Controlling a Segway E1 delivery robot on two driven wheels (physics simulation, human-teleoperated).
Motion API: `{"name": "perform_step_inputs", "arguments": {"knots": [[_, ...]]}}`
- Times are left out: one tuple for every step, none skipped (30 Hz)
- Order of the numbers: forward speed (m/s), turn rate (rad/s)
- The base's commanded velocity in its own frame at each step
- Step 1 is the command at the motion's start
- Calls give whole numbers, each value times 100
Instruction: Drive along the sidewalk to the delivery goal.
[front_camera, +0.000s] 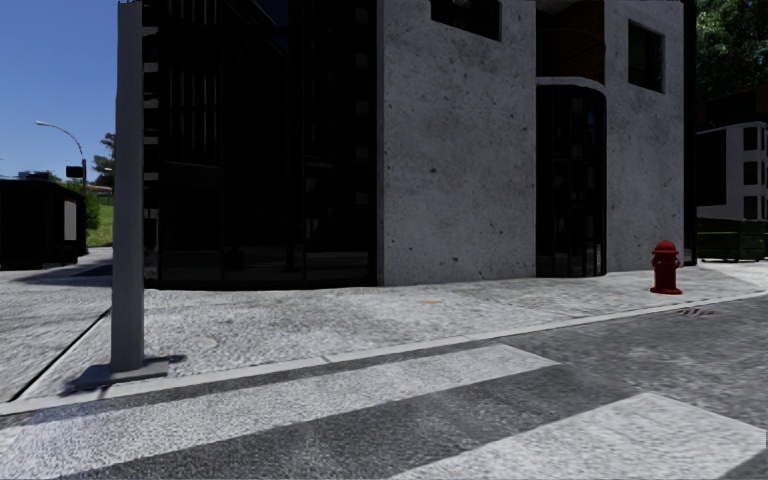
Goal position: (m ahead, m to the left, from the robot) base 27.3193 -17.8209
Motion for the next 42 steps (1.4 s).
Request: {"name": "perform_step_inputs", "arguments": {"knots": [[200, 0], [200, 0], [200, 0], [200, 0], [200, 0], [200, 0], [200, 0], [200, 0], [200, 0], [200, 0], [200, 0], [200, 0], [200, 0], [200, 0], [200, 0], [200, 0], [200, 0], [200, 0], [200, 0], [200, 0], [200, 0], [200, 0], [200, 0], [200, 0], [198, 0], [183, 0], [170, 0], [161, 0], [146, 0], [134, -11], [127, -20], [127, -20], [126, -26], [125, -29], [125, -32], [125, -35], [124, -41], [124, -44], [124, -45], [124, -45], [124, -45], [124, -45]]}}
